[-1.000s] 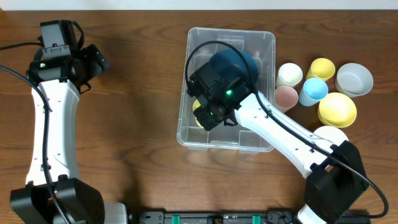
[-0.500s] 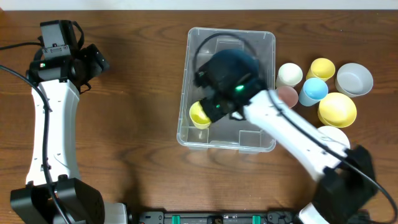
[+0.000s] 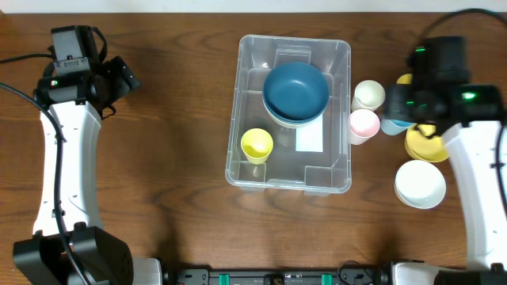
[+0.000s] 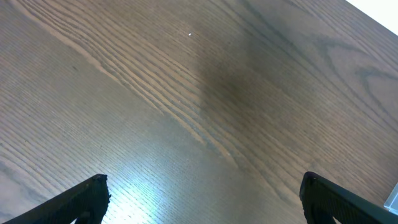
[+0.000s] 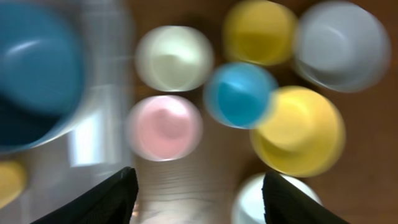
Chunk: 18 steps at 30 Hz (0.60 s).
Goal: Pack container
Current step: 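Move right gripper back over the cups and grasp the light blue cup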
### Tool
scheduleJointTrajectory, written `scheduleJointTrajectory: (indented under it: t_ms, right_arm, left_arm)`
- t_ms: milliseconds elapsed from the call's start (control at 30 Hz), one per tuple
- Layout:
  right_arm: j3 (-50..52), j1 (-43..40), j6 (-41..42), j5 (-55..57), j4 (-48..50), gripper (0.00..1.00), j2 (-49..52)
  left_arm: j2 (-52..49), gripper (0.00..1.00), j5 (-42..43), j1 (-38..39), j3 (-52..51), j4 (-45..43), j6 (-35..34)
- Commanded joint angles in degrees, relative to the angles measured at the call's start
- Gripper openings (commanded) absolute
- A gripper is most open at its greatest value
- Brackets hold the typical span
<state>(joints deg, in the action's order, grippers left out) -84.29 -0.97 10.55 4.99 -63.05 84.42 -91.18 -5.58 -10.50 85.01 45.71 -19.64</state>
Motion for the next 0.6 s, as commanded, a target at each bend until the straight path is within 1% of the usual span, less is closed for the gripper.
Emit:
scheduleJointTrajectory:
  t_ms: [0, 67, 167, 400, 567]
  right_arm:
    - [0.1, -5.8, 1.2, 0.7, -0.2, 0.7, 1.6]
    - [0.1, -8.5, 0.5, 0.5, 0.0, 0.7, 3.3]
    - [0.2, -10.3, -0.1, 0.5, 0.4, 0.71, 5.7]
    - [0.2, -10.4, -1.7, -1.8, 2.0, 0.7, 12.0]
    - [0.4, -10.5, -3.0, -1.8, 4.6, 0.64, 16.1]
  left_arm:
    - [0.5, 0.98, -0.7, -0.2, 0.5, 0.1, 0.1]
    - [0.5, 0.98, -0.7, -0.2, 0.5, 0.1, 0.1]
    - [0.5, 0.98, -0.7, -0.2, 0.5, 0.1, 0.1]
    - [0.5, 0.98, -0.7, -0.2, 0.5, 0.1, 0.1]
    - [0.5, 0.98, -0.7, -0.2, 0.5, 0.1, 0.1]
